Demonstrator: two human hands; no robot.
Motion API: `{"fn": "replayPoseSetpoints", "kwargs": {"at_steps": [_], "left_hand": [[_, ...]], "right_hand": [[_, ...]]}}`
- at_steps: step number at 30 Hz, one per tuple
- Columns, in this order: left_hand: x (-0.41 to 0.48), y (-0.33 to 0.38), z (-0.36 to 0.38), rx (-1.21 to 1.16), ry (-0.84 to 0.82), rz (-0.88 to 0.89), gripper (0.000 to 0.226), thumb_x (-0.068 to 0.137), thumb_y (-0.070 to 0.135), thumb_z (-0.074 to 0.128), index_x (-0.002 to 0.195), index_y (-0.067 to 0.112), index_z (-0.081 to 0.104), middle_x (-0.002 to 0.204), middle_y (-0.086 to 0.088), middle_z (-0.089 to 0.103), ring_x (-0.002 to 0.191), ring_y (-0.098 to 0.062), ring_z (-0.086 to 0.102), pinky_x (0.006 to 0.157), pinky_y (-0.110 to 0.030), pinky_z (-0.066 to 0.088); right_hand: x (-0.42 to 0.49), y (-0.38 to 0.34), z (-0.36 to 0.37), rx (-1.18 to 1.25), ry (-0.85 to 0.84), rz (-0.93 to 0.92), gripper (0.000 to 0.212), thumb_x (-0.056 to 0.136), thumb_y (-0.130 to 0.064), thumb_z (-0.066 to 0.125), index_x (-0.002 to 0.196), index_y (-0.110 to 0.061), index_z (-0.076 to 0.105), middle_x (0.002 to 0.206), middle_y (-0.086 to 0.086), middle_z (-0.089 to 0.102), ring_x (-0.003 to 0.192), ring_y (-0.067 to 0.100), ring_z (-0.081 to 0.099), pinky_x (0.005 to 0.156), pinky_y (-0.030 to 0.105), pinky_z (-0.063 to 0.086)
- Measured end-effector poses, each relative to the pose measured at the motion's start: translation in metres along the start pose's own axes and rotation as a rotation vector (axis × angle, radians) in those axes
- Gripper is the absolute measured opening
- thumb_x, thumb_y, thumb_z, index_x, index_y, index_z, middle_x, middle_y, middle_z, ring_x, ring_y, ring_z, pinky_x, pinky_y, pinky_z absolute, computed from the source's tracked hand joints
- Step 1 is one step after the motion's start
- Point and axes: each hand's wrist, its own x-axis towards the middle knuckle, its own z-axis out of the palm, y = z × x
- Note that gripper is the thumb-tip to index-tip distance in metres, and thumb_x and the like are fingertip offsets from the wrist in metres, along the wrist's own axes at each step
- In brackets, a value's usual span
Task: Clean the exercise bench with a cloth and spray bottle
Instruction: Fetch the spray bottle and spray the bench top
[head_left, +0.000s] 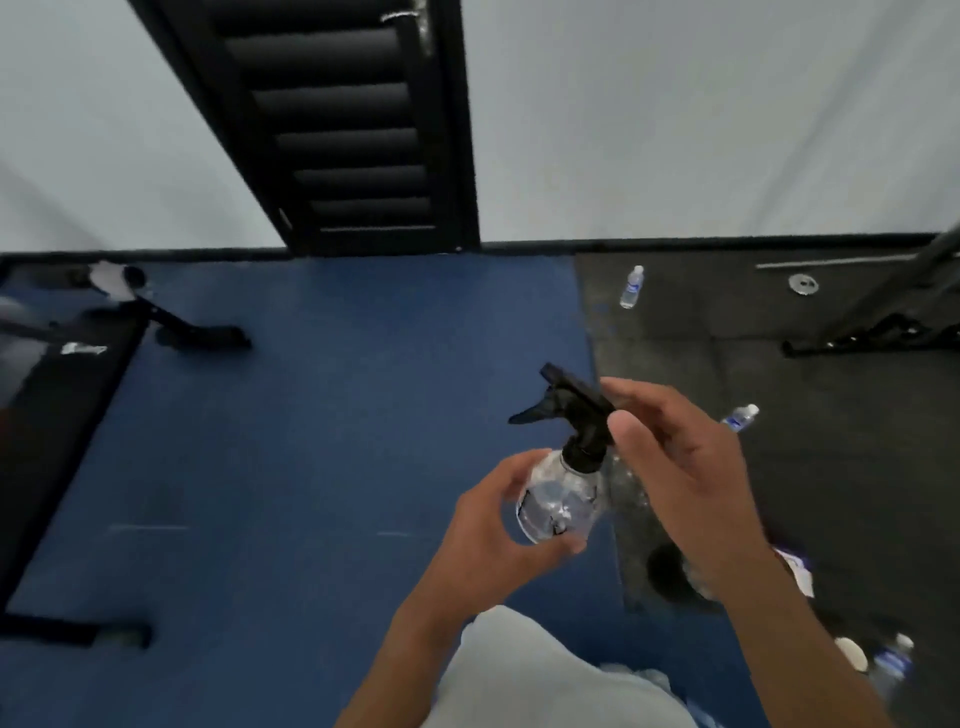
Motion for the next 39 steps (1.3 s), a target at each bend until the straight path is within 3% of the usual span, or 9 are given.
{"fn": "replayPoseSetpoints", "kwargs": {"at_steps": [3, 7, 10, 13, 17, 27, 32, 35, 39], "left_hand": [[-0.018, -0.014, -0.057, -0.131, 0.132, -0.037, 0.048, 0.083, 0.017, 0.083, 0.125, 0.03, 0.064, 0.119, 0.008, 0.071, 0.115, -0.015, 0.066, 0.1, -0.039, 0.052], [-0.033, -0.037, -0.121, -0.233, 0.29, -0.087, 0.04, 0.087, 0.014, 0.074, 0.123, 0.027, 0.065, 0.115, 0.006, 0.073, 0.112, -0.015, 0.068, 0.098, -0.037, 0.053], [-0.036, -0.052, -0.163, -0.263, 0.344, -0.118, 0.039, 0.084, 0.019, 0.073, 0.121, 0.026, 0.067, 0.113, 0.005, 0.074, 0.109, -0.015, 0.069, 0.098, -0.033, 0.052], [-0.034, -0.073, -0.205, -0.279, 0.375, -0.16, 0.04, 0.081, 0.022, 0.074, 0.119, 0.029, 0.069, 0.114, 0.001, 0.074, 0.111, -0.019, 0.068, 0.102, -0.04, 0.051], [-0.016, -0.101, -0.266, -0.291, 0.404, -0.217, 0.042, 0.081, 0.019, 0.078, 0.12, 0.032, 0.068, 0.116, 0.001, 0.073, 0.113, -0.018, 0.067, 0.104, -0.039, 0.05], [0.067, -0.143, -0.483, -0.269, 0.48, -0.403, 0.062, 0.08, 0.041, 0.082, 0.136, 0.046, 0.055, 0.124, 0.018, 0.068, 0.119, -0.003, 0.061, 0.107, -0.03, 0.045], [0.063, -0.181, -0.562, -0.297, 0.815, -0.54, 0.052, 0.08, 0.061, 0.071, 0.129, 0.047, 0.058, 0.121, 0.027, 0.066, 0.117, 0.008, 0.058, 0.102, -0.021, 0.045], [0.059, -0.218, -0.605, -0.441, 1.143, -0.637, 0.021, 0.094, 0.036, 0.066, 0.115, 0.041, 0.066, 0.105, 0.025, 0.072, 0.103, 0.005, 0.065, 0.089, -0.016, 0.048], [0.05, -0.283, -0.676, -0.501, 1.395, -0.789, 0.014, 0.097, 0.029, 0.065, 0.109, 0.036, 0.067, 0.098, 0.021, 0.073, 0.094, 0.008, 0.066, 0.084, -0.017, 0.049]], "right_hand": [[0.024, -0.015, 0.079, 0.056, -0.182, 0.003, 0.045, 0.09, -0.056, 0.056, 0.131, -0.037, 0.061, 0.117, -0.013, 0.072, 0.11, 0.011, 0.069, 0.092, 0.023, 0.054], [0.051, -0.03, 0.177, 0.006, -0.476, 0.133, 0.029, 0.091, -0.041, 0.07, 0.118, -0.043, 0.059, 0.108, -0.023, 0.069, 0.102, -0.002, 0.066, 0.083, 0.015, 0.051], [0.074, -0.037, 0.238, -0.019, -0.657, 0.248, 0.034, 0.086, -0.053, 0.073, 0.115, -0.037, 0.065, 0.107, -0.011, 0.073, 0.098, 0.001, 0.07, 0.082, 0.018, 0.053], [0.1, -0.041, 0.294, 0.074, -0.742, 0.338, 0.03, 0.088, -0.047, 0.067, 0.107, -0.026, 0.075, 0.113, 0.0, 0.074, 0.103, 0.021, 0.073, 0.098, 0.046, 0.056], [0.142, -0.039, 0.372, 0.122, -0.856, 0.467, 0.019, 0.099, -0.011, 0.06, 0.104, -0.019, 0.076, 0.114, -0.004, 0.076, 0.101, 0.023, 0.075, 0.1, 0.061, 0.052], [0.29, -0.084, 0.58, 0.064, -0.994, 0.355, 0.028, 0.092, -0.004, 0.055, 0.107, -0.021, 0.073, 0.118, -0.011, 0.073, 0.081, 0.025, 0.077, 0.084, 0.05, 0.06], [0.343, -0.105, 0.695, -0.027, -1.08, 0.331, 0.018, 0.101, -0.015, 0.058, 0.105, -0.025, 0.072, 0.11, -0.01, 0.075, 0.077, 0.023, 0.077, 0.075, 0.031, 0.05], [0.368, -0.108, 0.763, -0.101, -1.114, 0.317, 0.018, 0.099, -0.011, 0.059, 0.1, -0.023, 0.072, 0.101, -0.005, 0.074, 0.076, 0.021, 0.076, 0.067, 0.018, 0.052], [0.398, -0.109, 0.858, -0.233, -1.174, 0.252, 0.026, 0.095, -0.003, 0.054, 0.103, -0.023, 0.068, 0.084, 0.021, 0.071, 0.066, 0.005, 0.071, 0.05, 0.017, 0.047]]}}
